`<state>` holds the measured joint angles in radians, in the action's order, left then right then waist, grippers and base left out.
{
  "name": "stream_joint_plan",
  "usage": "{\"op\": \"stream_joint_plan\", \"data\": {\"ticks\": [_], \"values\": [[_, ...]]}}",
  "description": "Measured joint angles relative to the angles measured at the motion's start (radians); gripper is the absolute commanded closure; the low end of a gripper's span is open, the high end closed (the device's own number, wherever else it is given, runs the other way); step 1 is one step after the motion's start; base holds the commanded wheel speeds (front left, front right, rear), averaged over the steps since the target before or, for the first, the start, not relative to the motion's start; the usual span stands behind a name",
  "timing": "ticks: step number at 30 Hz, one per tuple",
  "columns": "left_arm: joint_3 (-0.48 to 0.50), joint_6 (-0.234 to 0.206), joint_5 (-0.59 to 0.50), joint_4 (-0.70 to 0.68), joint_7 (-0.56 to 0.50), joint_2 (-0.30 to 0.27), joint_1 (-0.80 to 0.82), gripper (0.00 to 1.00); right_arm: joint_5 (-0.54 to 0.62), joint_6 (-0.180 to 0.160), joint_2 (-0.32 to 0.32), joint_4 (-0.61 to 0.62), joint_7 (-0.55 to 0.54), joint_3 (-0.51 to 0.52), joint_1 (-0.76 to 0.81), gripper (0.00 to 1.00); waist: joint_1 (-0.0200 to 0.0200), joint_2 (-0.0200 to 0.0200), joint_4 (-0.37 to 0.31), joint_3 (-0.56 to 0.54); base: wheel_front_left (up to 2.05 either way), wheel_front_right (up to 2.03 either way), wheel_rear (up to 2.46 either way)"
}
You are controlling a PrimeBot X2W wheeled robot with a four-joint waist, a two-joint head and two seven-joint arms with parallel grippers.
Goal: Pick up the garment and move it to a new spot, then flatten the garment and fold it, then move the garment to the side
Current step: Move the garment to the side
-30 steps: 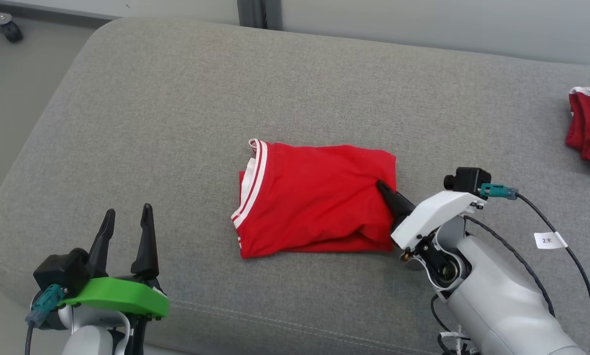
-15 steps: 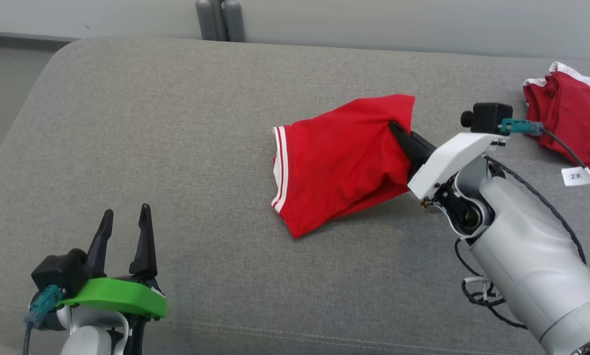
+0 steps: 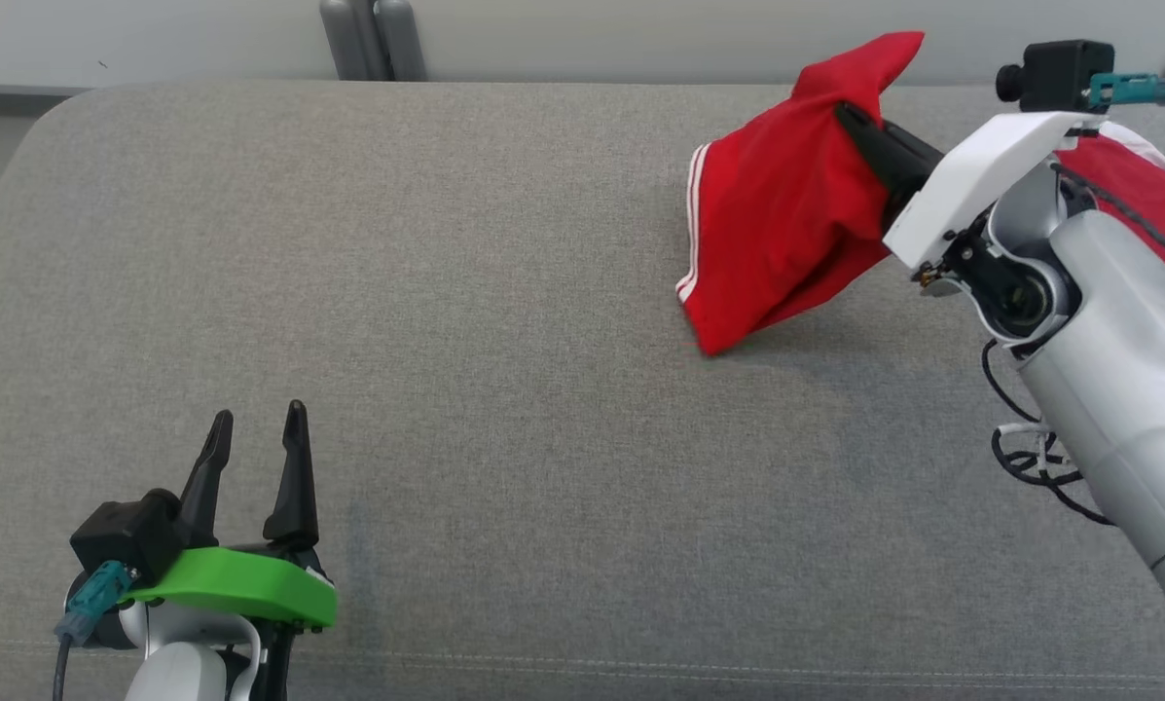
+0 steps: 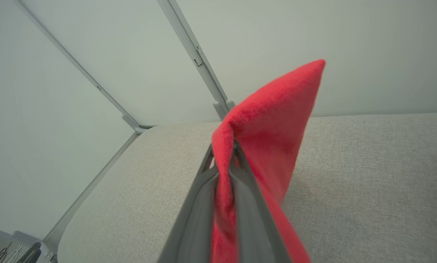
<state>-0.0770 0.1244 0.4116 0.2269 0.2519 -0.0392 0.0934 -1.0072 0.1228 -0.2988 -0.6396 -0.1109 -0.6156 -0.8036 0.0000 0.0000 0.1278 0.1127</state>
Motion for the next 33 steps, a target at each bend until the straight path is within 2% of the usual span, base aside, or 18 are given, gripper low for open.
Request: {"op": "stream_joint_plan", "data": {"ticks": [19, 24, 33], "values": [[-0.018, 0.0, 0.0, -0.016, 0.0, -0.009, 0.009, 0.0, -0.075, 0.0, -0.137, 0.012, -0.132, 0.052, -0.168, 1.0, 0.0, 0.0, -0.026, 0.09, 0.0, 0.0, 0.0], [-0.025, 0.0, 0.0, -0.018, 0.0, -0.012, 0.034, 0.0, -0.082, 0.0, -0.189, -0.002, -0.163, 0.066, -0.2, 1.0, 0.0, 0.0, -0.022, 0.119, 0.0, 0.0, 0.0], [-0.027, 0.0, 0.006, -0.03, 0.0, -0.025, 0.055, 0.0, -0.082, 0.0, -0.243, -0.003, -0.222, 0.05, -0.256, 1.0, 0.0, 0.0, -0.007, 0.181, 0.0, 0.0, 0.0]]}}
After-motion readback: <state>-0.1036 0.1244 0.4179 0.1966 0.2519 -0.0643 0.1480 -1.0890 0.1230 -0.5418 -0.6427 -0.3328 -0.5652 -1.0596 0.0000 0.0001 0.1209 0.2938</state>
